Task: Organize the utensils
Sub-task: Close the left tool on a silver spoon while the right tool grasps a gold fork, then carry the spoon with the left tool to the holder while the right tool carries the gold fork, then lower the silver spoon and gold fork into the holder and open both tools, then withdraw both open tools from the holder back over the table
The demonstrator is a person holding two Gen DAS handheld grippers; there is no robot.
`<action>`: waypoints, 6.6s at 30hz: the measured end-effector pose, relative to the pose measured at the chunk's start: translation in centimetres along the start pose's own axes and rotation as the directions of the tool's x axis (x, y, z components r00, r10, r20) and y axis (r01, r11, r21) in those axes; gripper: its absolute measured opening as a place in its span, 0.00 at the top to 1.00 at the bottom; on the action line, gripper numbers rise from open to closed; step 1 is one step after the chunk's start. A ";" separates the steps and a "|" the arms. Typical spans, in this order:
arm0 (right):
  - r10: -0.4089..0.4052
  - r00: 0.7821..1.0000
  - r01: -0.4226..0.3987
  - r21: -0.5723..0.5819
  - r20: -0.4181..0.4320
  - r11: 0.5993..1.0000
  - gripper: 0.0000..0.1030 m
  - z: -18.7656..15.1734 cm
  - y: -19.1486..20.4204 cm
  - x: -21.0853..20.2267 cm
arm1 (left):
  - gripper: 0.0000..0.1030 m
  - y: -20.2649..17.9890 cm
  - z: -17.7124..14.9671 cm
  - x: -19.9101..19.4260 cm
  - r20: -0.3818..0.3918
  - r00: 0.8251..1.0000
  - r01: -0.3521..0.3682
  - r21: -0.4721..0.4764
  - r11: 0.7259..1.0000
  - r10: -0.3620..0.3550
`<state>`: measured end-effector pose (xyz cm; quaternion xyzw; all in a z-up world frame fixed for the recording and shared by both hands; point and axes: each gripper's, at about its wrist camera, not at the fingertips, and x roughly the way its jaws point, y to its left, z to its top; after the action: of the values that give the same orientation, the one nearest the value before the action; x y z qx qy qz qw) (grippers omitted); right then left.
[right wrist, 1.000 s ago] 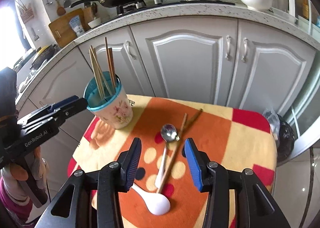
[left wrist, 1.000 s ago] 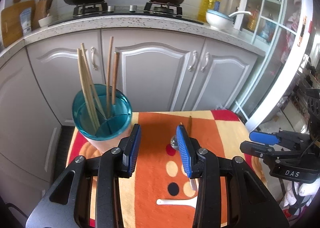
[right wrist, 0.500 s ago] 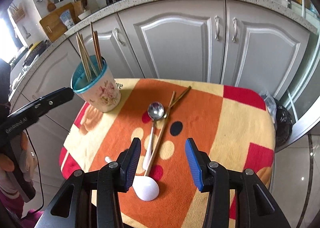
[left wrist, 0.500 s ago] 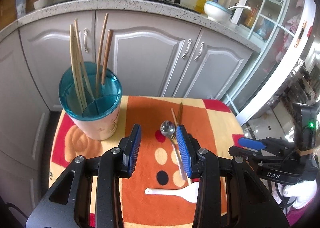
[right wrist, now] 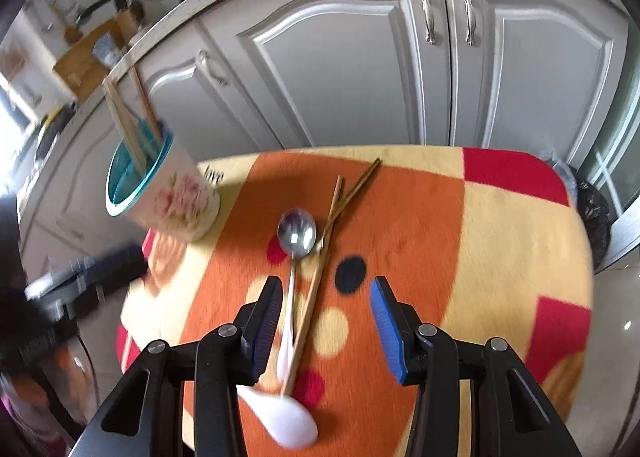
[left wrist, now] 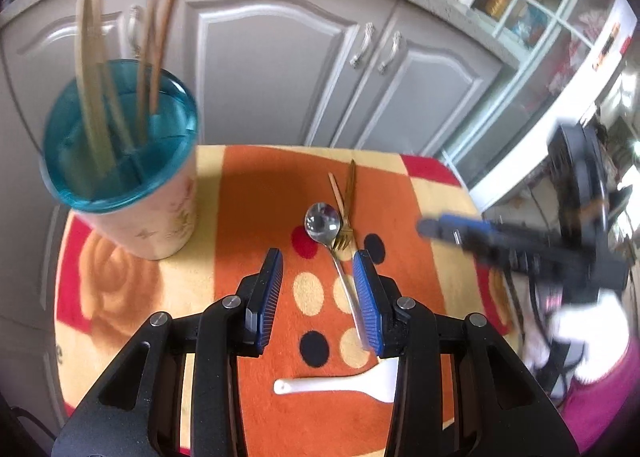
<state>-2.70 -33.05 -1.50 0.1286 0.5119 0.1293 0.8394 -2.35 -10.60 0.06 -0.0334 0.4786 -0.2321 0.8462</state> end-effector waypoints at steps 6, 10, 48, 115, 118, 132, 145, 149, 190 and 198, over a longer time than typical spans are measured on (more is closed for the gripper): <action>-0.011 0.999 0.012 0.041 -0.040 0.999 0.67 4.4 -1.2 4.6 | 0.66 0.7 0.7 3.1 -0.055 0.998 0.002 0.009 1.000 -0.001; -0.041 0.995 0.046 0.055 -0.093 0.997 0.71 6.8 -2.0 8.7 | 0.66 0.8 1.1 4.9 -0.083 0.997 -0.008 0.037 0.999 0.011; -0.093 0.979 0.055 -0.199 -0.184 0.978 0.93 4.7 -3.7 7.3 | 1.00 -0.5 4.9 8.7 -0.128 0.990 0.072 0.104 0.992 -0.058; 0.160 0.975 -0.078 -0.431 0.157 0.899 0.93 7.7 13.9 -10.5 | 0.99 8.0 10.2 -16.7 0.395 0.885 -0.281 0.030 0.959 0.247; 0.184 0.971 -0.094 -0.463 0.152 0.881 0.93 9.2 15.9 -9.9 | 0.99 9.0 10.3 -16.3 0.398 0.865 -0.342 0.026 0.939 0.304; 0.206 0.977 -0.157 -0.485 0.050 0.861 0.93 11.9 21.3 -1.7 | 0.99 10.5 9.7 -10.4 0.414 0.786 -0.526 0.061 0.848 0.458; 0.198 0.978 -0.208 -0.388 -0.066 0.898 0.93 10.7 18.8 5.2 | 0.99 11.2 7.7 -5.0 0.299 0.839 -0.495 0.071 0.866 0.455; 0.190 0.978 -0.207 -0.356 -0.083 0.911 0.93 10.8 18.3 6.4 | 0.98 11.6 7.3 -5.0 0.279 0.854 -0.467 0.038 0.883 0.440; 0.034 0.993 -0.012 -0.186 0.115 0.982 0.61 -0.1 8.3 -8.3 | 0.64 -2.6 1.8 -9.4 0.309 0.921 -0.273 0.084 0.958 0.236; 0.021 0.993 -0.005 -0.142 0.114 0.990 0.60 -1.3 6.5 -8.9 | 0.64 -4.3 1.0 -8.9 0.299 0.929 -0.264 0.124 0.957 0.217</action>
<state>-8.34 -29.97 7.50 0.0792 0.4514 0.1632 0.8737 -6.95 -10.78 8.82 0.0619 0.3328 -0.1575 0.9277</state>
